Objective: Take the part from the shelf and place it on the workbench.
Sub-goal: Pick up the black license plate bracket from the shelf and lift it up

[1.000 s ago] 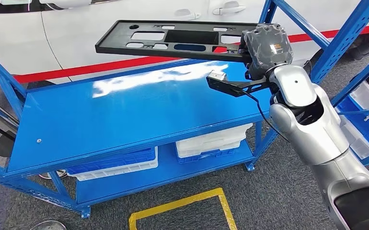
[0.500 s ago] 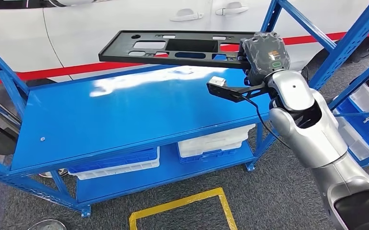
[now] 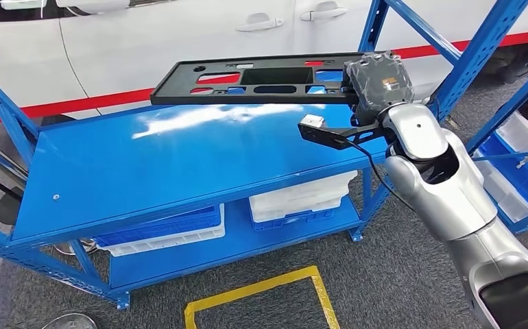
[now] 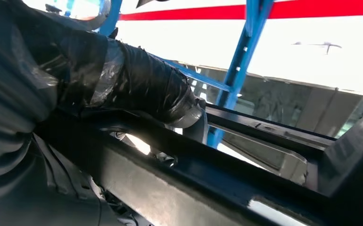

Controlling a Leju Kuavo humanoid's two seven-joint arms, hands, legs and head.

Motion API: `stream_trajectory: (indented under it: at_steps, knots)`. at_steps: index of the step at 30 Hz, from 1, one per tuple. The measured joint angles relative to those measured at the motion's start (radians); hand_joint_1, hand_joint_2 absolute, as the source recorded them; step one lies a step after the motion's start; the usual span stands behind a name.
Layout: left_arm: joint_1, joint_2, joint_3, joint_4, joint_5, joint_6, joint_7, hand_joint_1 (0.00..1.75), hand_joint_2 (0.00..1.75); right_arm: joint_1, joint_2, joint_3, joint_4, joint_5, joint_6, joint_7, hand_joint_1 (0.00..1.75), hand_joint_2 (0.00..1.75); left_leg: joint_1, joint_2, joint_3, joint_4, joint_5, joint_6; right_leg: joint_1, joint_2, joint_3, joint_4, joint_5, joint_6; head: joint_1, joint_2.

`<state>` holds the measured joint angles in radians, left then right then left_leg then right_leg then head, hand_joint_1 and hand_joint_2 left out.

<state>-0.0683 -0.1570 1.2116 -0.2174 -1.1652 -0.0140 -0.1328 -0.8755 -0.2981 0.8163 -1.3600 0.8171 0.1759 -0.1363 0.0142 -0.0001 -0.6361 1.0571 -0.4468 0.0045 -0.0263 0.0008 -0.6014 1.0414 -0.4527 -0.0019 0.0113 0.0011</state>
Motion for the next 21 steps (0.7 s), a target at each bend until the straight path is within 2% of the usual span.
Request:
stream_trajectory:
  at_steps: [2, 4, 5, 6, 7, 8, 9, 10, 11, 12, 14, 15, 16, 17, 18, 19, 20, 21]
  knots:
    - [0.000, -0.001, 0.002, 0.000, -0.001, 0.000, 0.001, 0.00, 1.75, -0.001, 0.000, 0.001, 0.002, -0.006, 0.000, -0.001, 1.75, 1.75, 0.003, 0.000, -0.035, 0.092, -0.077, -0.004, 0.001, -0.003, -0.013, -0.005, 0.014, -0.015, 0.000, 0.000]
    - [-0.001, -0.001, 0.003, 0.000, -0.001, 0.000, 0.002, 0.00, 1.75, 0.000, 0.000, 0.004, 0.006, -0.008, 0.000, -0.001, 1.75, 1.75, 0.003, 0.000, -0.073, 0.218, -0.148, -0.006, 0.006, -0.002, -0.032, -0.003, 0.028, -0.020, -0.001, 0.000]
    - [-0.001, -0.001, 0.004, 0.000, -0.002, 0.000, 0.002, 0.00, 1.75, 0.001, 0.000, 0.006, 0.008, -0.009, 0.000, -0.001, 1.75, 1.75, 0.003, 0.000, -0.077, 0.253, -0.160, -0.006, 0.008, -0.002, -0.043, -0.002, 0.035, -0.020, -0.001, 0.000]
    - [-0.001, -0.001, 0.004, 0.000, -0.002, 0.000, 0.003, 0.00, 1.75, 0.002, 0.000, 0.008, 0.010, -0.009, 0.000, -0.001, 1.75, 1.75, 0.003, -0.001, -0.063, 0.252, -0.154, -0.004, 0.010, -0.001, -0.053, -0.001, 0.042, -0.020, -0.001, 0.000]
    - [-0.001, -0.001, 0.004, 0.000, -0.003, 0.001, 0.003, 0.00, 1.75, 0.004, 0.000, 0.009, 0.013, -0.010, 0.000, -0.002, 1.75, 1.75, 0.002, -0.001, -0.030, 0.213, -0.132, 0.000, 0.012, 0.000, -0.063, 0.001, 0.049, -0.018, -0.001, 0.000]
    - [-0.002, -0.001, 0.004, 0.000, -0.004, 0.001, 0.003, 0.00, 1.75, 0.004, 0.000, 0.010, 0.014, -0.011, 0.000, -0.002, 1.75, 1.75, 0.001, -0.001, 0.018, 0.145, -0.106, 0.004, 0.012, 0.000, -0.070, 0.003, 0.054, -0.015, -0.001, 0.000]
    - [-0.003, 0.000, 0.004, 0.000, -0.004, 0.001, 0.004, 0.00, 1.75, 0.005, 0.000, 0.011, 0.016, -0.011, 0.000, -0.004, 1.75, 1.75, -0.003, -0.001, 0.067, 0.071, -0.090, 0.009, 0.013, 0.000, -0.077, 0.005, 0.060, -0.011, -0.001, 0.000]
    - [-0.004, 0.000, 0.004, 0.000, -0.004, 0.002, 0.004, 0.00, 1.75, 0.005, 0.000, 0.012, 0.016, -0.012, 0.000, -0.005, 1.75, 1.75, -0.006, -0.002, 0.102, 0.015, -0.078, 0.013, 0.012, 0.000, -0.081, 0.006, 0.066, -0.006, -0.001, 0.000]
    - [-0.004, 0.000, 0.004, 0.000, -0.004, 0.004, 0.004, 0.00, 1.75, 0.005, 0.000, 0.012, 0.017, -0.013, 0.000, -0.006, 1.75, 1.75, -0.010, -0.003, 0.120, -0.021, -0.075, 0.016, 0.012, -0.001, -0.083, 0.005, 0.072, 0.000, 0.000, 0.000]
    - [-0.005, 0.001, 0.004, 0.000, -0.004, 0.005, 0.004, 0.00, 1.75, 0.005, 0.000, 0.013, 0.018, -0.013, 0.000, -0.007, 1.75, 1.75, -0.013, -0.003, 0.123, -0.033, -0.075, 0.018, 0.011, -0.002, -0.083, 0.002, 0.080, 0.007, 0.000, 0.000]
    - [-0.006, 0.001, 0.005, 0.000, -0.004, 0.007, 0.005, 0.00, 1.75, 0.006, 0.000, 0.014, 0.019, -0.013, -0.001, -0.008, 1.75, 1.75, -0.013, -0.001, 0.114, -0.042, -0.057, 0.027, 0.009, -0.001, -0.083, -0.005, 0.093, 0.019, 0.000, 0.000]
    - [-0.007, 0.001, 0.005, 0.000, -0.004, 0.008, 0.005, 0.00, 1.75, 0.005, -0.001, 0.014, 0.020, -0.014, -0.001, -0.008, 1.75, 1.75, -0.011, 0.002, 0.110, -0.049, -0.045, 0.036, 0.009, 0.000, -0.088, 0.001, 0.081, 0.024, 0.000, 0.000]
    - [-0.008, 0.000, 0.005, 0.000, -0.004, 0.008, 0.005, 0.00, 1.75, 0.005, -0.002, 0.014, 0.021, -0.016, -0.001, -0.009, 1.75, 1.75, -0.009, 0.004, 0.104, -0.055, -0.031, 0.044, 0.009, 0.000, -0.099, 0.027, 0.050, 0.028, 0.000, 0.000]
    - [-0.008, 0.000, 0.005, 0.000, -0.005, 0.009, 0.006, 0.00, 1.75, 0.005, -0.004, 0.014, 0.023, -0.017, 0.000, -0.009, 1.75, 1.75, -0.008, 0.007, 0.095, -0.058, -0.019, 0.050, 0.007, 0.000, -0.116, 0.074, 0.005, 0.030, 0.001, 0.000]
    - [-0.008, 0.000, 0.005, 0.000, -0.006, 0.010, 0.006, 0.00, 1.75, 0.006, -0.005, 0.014, 0.025, -0.019, 0.000, -0.009, 1.75, 1.75, -0.010, 0.008, 0.082, -0.059, -0.008, 0.054, 0.006, 0.000, -0.137, 0.141, -0.046, 0.033, 0.001, 0.000]
    - [-0.007, 0.000, 0.005, 0.000, -0.006, 0.010, 0.006, 0.00, 1.75, 0.009, -0.005, 0.015, 0.027, -0.020, 0.000, -0.009, 1.75, 1.75, -0.012, 0.009, 0.068, -0.058, 0.001, 0.055, 0.005, 0.000, -0.155, 0.209, -0.085, 0.036, 0.001, 0.000]
    - [-0.007, 0.000, 0.005, 0.000, -0.006, 0.011, 0.006, 0.00, 1.75, 0.012, -0.006, 0.015, 0.029, -0.021, 0.000, -0.009, 1.75, 1.75, -0.014, 0.009, 0.054, -0.055, 0.011, 0.055, 0.005, 0.000, -0.163, 0.261, -0.103, 0.038, 0.001, 0.000]
    - [-0.006, 0.000, 0.005, 0.000, -0.007, 0.011, 0.006, 0.00, 1.75, 0.015, -0.006, 0.015, 0.031, -0.021, 0.000, -0.009, 1.75, 1.75, -0.015, 0.009, 0.040, -0.052, 0.019, 0.055, 0.004, 0.000, -0.156, 0.283, -0.101, 0.039, 0.000, 0.000]
